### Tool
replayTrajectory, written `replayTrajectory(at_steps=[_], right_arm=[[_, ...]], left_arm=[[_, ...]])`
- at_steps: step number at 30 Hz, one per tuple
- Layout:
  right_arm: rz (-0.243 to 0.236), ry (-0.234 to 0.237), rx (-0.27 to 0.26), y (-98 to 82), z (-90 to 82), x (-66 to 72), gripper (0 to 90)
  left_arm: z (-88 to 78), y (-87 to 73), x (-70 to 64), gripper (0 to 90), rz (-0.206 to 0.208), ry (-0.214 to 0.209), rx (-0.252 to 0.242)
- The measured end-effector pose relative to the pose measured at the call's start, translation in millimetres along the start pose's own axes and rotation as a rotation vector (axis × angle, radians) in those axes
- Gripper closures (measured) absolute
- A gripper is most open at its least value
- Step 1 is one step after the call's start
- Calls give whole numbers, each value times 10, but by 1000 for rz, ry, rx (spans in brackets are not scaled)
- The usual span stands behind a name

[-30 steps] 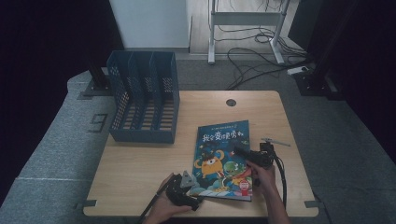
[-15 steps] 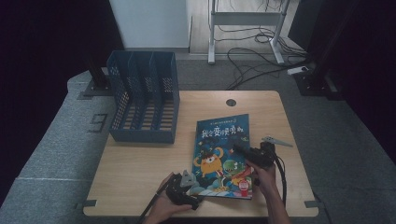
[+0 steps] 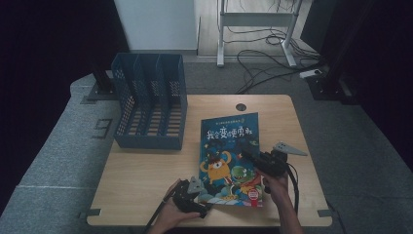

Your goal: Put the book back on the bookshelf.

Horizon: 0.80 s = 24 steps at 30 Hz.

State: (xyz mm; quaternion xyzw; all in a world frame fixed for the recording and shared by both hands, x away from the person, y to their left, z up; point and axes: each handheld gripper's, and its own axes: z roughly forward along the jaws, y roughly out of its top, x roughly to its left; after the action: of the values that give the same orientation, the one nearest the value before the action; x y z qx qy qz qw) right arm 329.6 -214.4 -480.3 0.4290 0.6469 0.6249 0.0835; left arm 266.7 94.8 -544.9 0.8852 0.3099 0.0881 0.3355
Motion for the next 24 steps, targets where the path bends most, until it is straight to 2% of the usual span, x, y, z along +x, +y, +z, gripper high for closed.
replayTrajectory(at_steps=[24], right_arm=[[-79,29,-62,63,-58,169,742]], left_arm=[[15,49,88,64,-26,11,14]])
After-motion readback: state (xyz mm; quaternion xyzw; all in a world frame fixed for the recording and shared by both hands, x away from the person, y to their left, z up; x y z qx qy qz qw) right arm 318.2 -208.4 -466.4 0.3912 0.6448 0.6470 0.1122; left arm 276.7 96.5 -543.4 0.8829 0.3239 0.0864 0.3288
